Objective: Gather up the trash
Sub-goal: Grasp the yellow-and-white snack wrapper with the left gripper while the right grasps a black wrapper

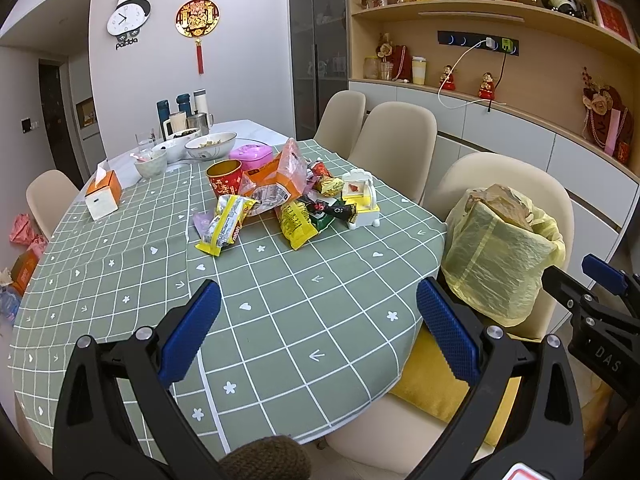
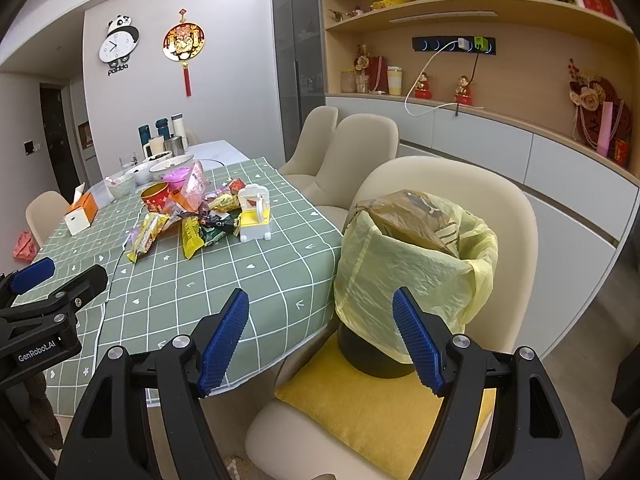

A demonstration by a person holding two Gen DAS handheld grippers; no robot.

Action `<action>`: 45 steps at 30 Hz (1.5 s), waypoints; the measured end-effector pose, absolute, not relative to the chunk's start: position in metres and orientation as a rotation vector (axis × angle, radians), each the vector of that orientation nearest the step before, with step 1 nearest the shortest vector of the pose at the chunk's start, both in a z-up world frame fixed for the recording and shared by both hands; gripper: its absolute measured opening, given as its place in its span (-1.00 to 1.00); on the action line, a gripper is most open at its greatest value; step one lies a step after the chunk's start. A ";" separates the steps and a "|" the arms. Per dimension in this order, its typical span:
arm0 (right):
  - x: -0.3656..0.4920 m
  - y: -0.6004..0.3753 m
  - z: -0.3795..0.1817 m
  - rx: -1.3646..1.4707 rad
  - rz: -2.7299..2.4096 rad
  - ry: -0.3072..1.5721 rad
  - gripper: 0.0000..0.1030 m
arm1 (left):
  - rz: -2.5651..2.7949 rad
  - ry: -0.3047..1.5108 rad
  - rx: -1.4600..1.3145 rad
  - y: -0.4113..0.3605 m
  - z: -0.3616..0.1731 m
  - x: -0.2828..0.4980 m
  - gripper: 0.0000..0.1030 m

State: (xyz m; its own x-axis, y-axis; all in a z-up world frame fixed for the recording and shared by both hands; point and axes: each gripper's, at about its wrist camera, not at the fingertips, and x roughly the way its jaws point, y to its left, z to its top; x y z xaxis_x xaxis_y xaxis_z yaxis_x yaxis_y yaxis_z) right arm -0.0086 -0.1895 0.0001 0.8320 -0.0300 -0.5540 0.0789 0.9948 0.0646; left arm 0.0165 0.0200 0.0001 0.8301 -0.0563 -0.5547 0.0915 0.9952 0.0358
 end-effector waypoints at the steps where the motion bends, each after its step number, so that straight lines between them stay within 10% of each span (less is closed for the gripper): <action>1: -0.007 -0.188 0.000 0.085 -0.060 0.587 0.37 | -0.079 0.589 0.060 0.022 -0.001 0.019 0.82; 27: 0.137 -0.048 -0.028 -0.040 -0.117 0.775 0.37 | -0.300 0.815 -0.055 0.221 -0.059 0.257 0.79; 35: 0.164 -0.023 -0.035 -0.014 -0.148 0.864 0.37 | -0.364 0.884 -0.026 0.204 -0.086 0.310 0.48; 38: 0.174 -0.022 -0.038 -0.070 -0.162 0.917 0.37 | -0.385 0.938 -0.032 0.200 -0.096 0.324 -0.15; 45: 0.216 -0.024 -0.019 0.016 -0.078 0.852 0.29 | -0.453 0.972 -0.131 0.218 -0.086 0.299 -0.28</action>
State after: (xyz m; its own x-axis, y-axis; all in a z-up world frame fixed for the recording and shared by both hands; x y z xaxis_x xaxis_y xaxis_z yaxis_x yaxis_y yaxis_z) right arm 0.2155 -0.0237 -0.0188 0.6561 -0.0628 -0.7521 0.0752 0.9970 -0.0176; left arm 0.2991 0.2180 -0.0862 0.4789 -0.4276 -0.7667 0.3121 0.8992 -0.3065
